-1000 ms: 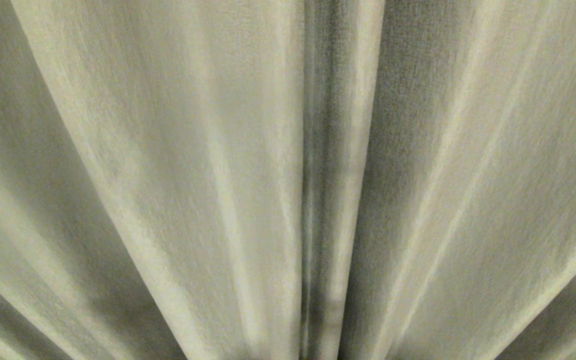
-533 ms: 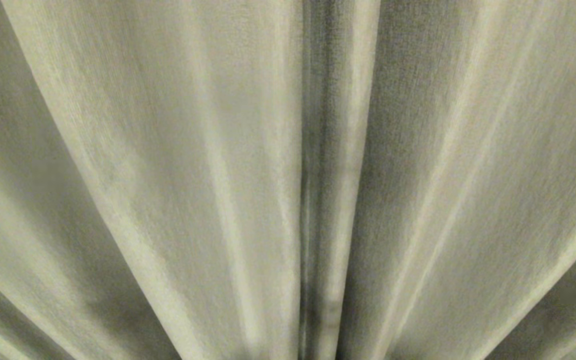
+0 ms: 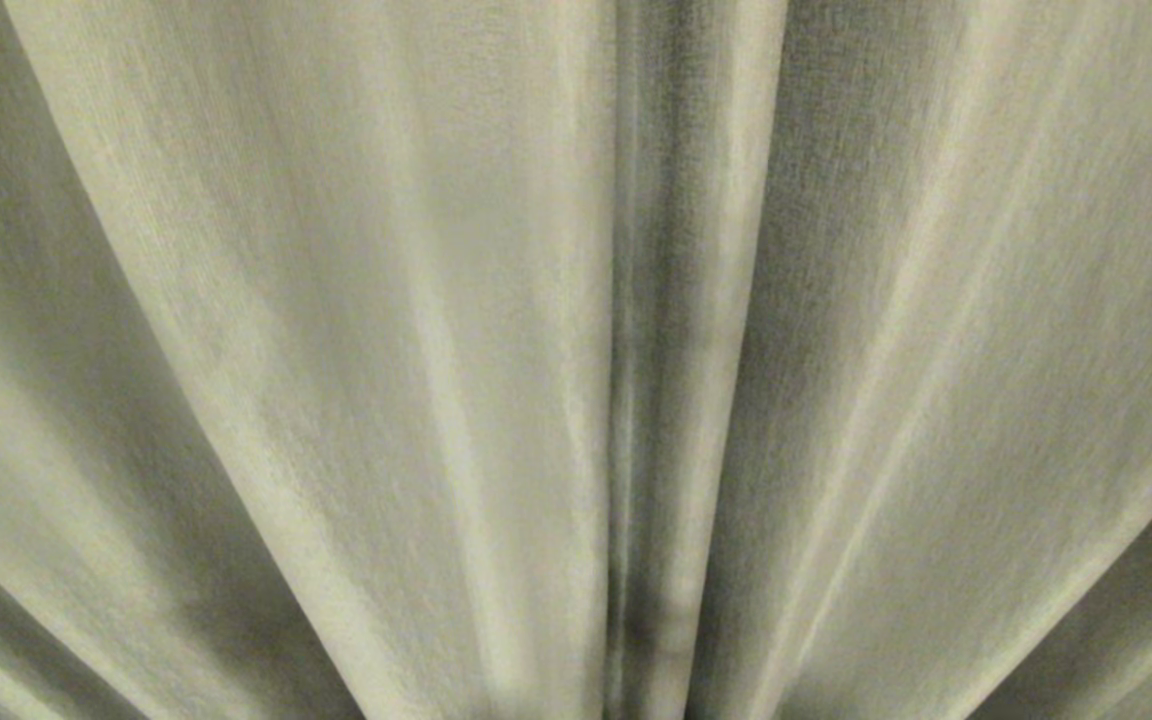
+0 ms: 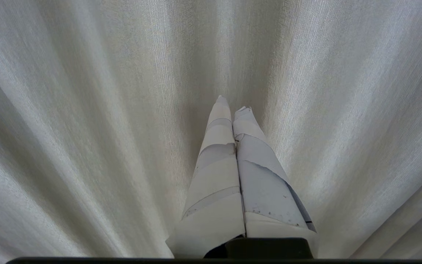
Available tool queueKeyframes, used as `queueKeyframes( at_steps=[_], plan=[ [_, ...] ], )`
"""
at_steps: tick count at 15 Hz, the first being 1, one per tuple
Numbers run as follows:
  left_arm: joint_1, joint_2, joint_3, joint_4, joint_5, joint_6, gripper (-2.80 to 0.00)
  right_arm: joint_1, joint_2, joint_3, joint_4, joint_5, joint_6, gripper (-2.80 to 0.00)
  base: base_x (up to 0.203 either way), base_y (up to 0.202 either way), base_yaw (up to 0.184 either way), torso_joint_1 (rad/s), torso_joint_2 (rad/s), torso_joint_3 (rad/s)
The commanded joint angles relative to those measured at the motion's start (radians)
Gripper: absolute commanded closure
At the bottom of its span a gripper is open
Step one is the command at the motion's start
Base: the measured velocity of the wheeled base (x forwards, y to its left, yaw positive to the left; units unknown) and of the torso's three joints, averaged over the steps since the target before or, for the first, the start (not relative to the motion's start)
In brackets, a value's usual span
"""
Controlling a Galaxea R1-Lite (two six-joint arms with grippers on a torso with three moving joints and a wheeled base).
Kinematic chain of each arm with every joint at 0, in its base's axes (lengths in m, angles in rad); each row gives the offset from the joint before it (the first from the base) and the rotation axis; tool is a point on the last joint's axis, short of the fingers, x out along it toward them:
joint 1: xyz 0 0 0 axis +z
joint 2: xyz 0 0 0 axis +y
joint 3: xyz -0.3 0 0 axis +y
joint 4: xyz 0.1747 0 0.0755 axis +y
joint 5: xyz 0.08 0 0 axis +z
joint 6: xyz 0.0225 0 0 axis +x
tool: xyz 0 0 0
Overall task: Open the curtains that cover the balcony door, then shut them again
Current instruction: Pull the outer curtains open on both sides
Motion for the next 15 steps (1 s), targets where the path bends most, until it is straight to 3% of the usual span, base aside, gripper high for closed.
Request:
queueKeyframes(
  at_steps=[1,6,15],
  plan=[
    [-0.001,-0.001,0.0,0.0,-0.001,0.0,0.0,0.005,0.121,-0.035,-0.028,0.001,0.0,-2.8,0.0,0.0,0.0,0.0,0.0,0.0],
    [0.001,-0.001,0.0,0.0,0.0,0.0,0.0,0.0,0.262,-0.112,-0.067,0.0,-0.002,-2.8,0.0,0.0,0.0,0.0,0.0,0.0],
    [0.0,-0.001,0.0,0.0,0.0,0.0,0.0,-0.136,0.758,-0.513,-0.171,0.001,0.0,-2.8,0.0,0.0,0.0,0.0,0.0,0.0]
  ],
)
